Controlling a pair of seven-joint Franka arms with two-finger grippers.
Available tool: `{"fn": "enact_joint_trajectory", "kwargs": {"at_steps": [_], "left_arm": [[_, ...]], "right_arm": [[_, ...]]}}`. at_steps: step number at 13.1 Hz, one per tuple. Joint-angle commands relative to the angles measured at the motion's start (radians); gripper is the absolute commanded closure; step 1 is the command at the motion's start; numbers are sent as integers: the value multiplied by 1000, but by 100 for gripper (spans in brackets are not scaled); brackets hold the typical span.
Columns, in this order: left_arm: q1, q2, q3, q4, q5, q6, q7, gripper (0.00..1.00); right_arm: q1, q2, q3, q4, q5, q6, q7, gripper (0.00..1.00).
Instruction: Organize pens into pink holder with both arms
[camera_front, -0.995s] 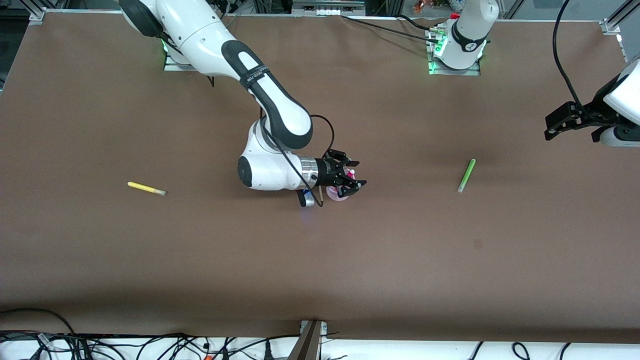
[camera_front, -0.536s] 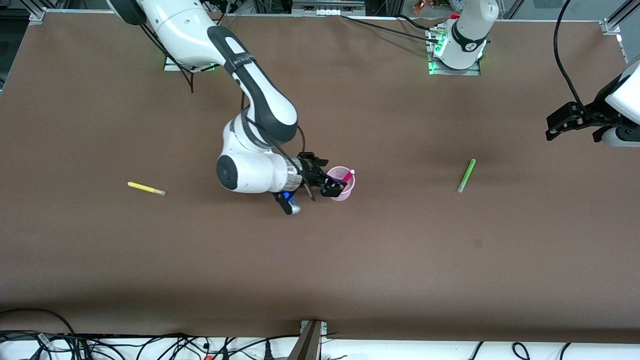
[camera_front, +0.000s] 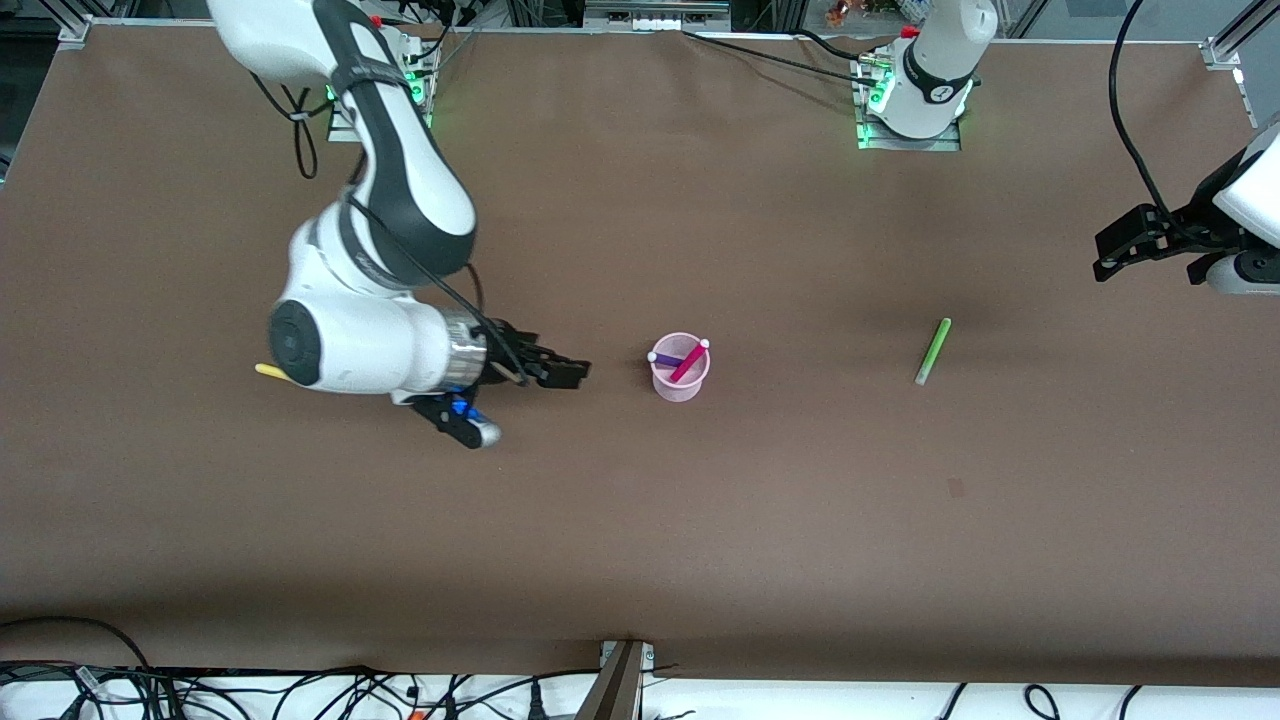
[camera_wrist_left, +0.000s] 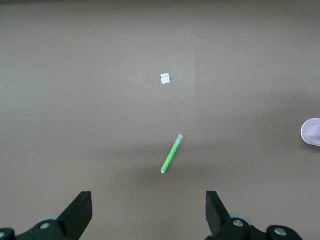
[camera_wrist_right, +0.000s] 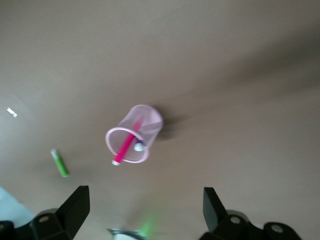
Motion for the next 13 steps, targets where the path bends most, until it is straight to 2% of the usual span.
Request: {"fn": "enact_joint_trajectory", "kwargs": {"at_steps": [1, 3, 6, 10, 13], "left_arm": [[6, 12, 0, 32, -17, -24, 4, 0], [6, 13, 0, 32, -17, -24, 4, 0], [8, 13, 2, 32, -17, -24, 4, 0], [8, 13, 4, 32, -17, -24, 4, 0], [8, 13, 4, 32, -17, -25, 6, 0]], "right_arm": [[7, -160, -45, -133, -92, -54, -142, 0], [7, -281, -74, -229, -158, -95, -240, 0], [9, -486, -79, -407, -339, -88, -383, 0], [4, -612, -78, -475, -521, -95, -565, 0], [-124, -654, -24, -483, -615, -104, -720, 0]]}}
